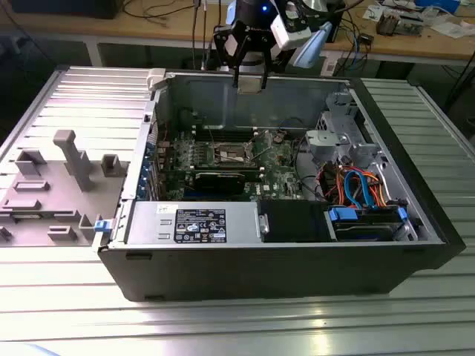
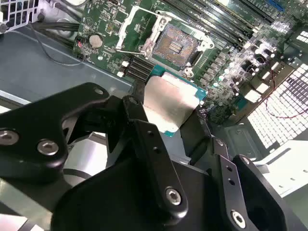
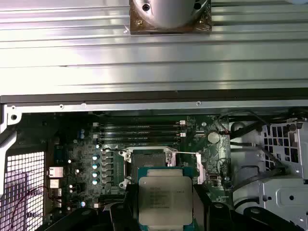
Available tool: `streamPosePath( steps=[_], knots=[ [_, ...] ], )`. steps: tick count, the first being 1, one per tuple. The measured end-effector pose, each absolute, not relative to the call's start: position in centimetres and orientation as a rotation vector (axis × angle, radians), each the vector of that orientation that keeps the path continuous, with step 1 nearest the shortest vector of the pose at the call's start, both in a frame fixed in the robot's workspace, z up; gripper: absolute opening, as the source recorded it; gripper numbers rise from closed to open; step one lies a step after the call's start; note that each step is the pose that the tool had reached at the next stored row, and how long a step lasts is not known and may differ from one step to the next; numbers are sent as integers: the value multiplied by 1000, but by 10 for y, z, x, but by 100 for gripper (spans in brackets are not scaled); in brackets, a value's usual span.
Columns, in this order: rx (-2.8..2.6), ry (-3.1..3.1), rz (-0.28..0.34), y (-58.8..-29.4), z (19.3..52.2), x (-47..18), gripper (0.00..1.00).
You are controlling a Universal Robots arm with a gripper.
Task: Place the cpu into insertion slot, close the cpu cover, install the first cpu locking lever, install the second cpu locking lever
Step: 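Place the cpu into insertion slot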
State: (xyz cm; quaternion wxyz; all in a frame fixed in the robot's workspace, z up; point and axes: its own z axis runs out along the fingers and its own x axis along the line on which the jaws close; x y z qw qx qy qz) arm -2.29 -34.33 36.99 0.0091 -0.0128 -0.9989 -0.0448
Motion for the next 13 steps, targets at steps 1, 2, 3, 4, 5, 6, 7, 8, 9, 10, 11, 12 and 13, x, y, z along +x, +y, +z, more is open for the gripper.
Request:
streamPosePath(
  steps=[1, 2, 3, 4, 5, 6, 7, 8, 9, 10, 11, 12, 13],
  knots=[
    [-40, -3120, -140, -343, 370, -23, 54],
    [-44, -3120, -140, -343, 370, -23, 54],
    [-50, -3120, -140, -343, 370, -23, 54],
    [-56, -3120, -140, -343, 370, -23, 54],
    [-72, -3120, -140, -343, 370, -23, 54],
    [-82, -3120, -140, -343, 370, -23, 54],
    [-91, -3120, -141, -343, 370, -23, 54],
    [-91, -3120, -141, -343, 370, -23, 54],
    [-92, -3120, -141, -343, 370, -23, 54],
    [-92, -3120, -140, -343, 370, -23, 54],
    [-92, -3120, -141, -343, 370, -23, 54],
    [-93, -3120, -141, -343, 370, -23, 54],
    [-97, -3120, -141, -343, 370, -23, 54]
  ],
)
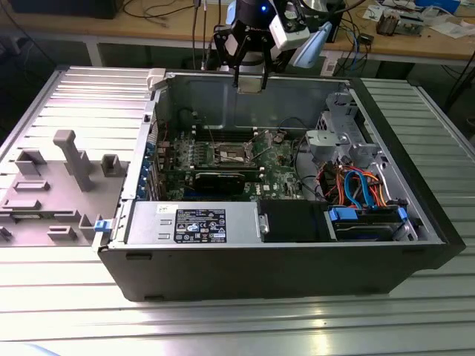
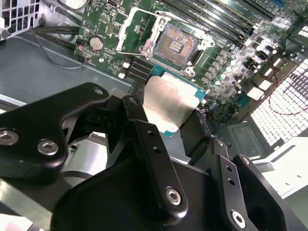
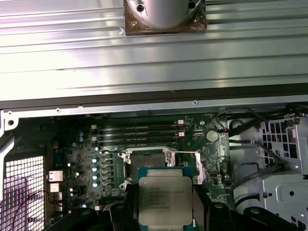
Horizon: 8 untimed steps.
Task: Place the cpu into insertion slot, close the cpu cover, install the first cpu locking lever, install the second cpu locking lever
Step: 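Place the cpu into insertion slot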
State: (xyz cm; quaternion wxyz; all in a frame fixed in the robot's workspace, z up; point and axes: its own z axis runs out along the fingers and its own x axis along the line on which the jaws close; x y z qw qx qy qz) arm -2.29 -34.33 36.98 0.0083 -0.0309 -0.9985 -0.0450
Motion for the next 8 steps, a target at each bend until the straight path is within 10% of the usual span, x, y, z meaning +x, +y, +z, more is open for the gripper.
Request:
streamPosePath(
  steps=[8],
  knots=[
    [-116, -3120, -141, -343, 370, -23, 54]
  ],
)
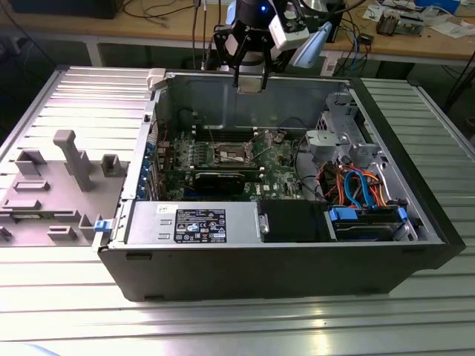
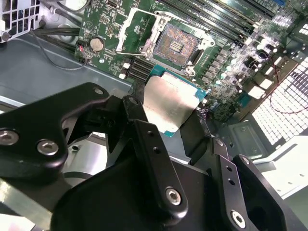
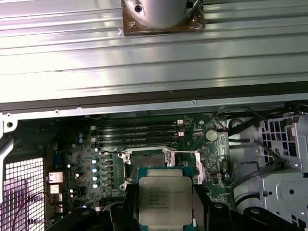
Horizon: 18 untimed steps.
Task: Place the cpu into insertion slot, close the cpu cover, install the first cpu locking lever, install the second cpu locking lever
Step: 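Place the cpu into insertion slot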
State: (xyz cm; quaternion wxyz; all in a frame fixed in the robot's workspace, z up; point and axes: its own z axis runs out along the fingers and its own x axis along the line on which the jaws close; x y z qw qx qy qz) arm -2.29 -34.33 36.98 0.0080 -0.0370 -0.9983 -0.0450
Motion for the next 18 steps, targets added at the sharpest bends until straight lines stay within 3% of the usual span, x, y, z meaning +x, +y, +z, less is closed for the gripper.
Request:
streamPosePath(
  steps=[18],
  knots=[
    [-154, -3120, -141, -343, 370, -23, 54]
  ],
)
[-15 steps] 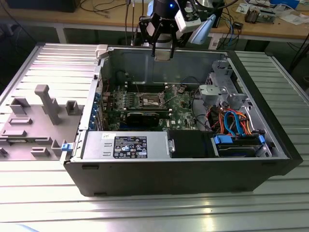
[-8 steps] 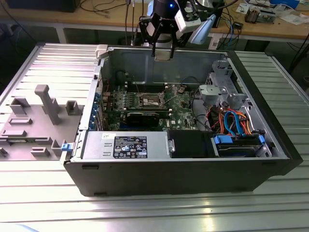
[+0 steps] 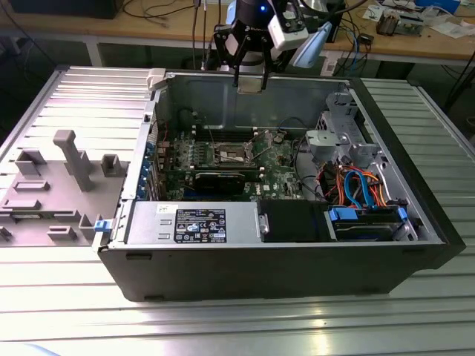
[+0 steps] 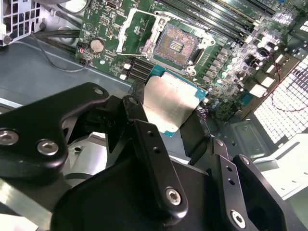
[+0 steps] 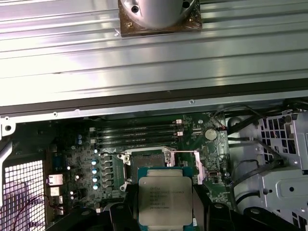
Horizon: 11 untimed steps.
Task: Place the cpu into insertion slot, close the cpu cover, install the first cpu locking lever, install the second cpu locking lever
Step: 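Place the cpu into insertion slot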
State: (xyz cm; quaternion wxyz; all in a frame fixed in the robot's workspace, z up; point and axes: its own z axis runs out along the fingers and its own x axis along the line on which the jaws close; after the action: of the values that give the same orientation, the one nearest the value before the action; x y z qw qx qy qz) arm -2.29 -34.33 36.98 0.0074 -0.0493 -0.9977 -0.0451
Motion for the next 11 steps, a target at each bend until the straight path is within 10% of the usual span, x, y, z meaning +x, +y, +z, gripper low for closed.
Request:
streamPosePath(
  steps=[11],
  knots=[
    [-255, -3116, -142, -343, 370, -23, 54]
  ],
)
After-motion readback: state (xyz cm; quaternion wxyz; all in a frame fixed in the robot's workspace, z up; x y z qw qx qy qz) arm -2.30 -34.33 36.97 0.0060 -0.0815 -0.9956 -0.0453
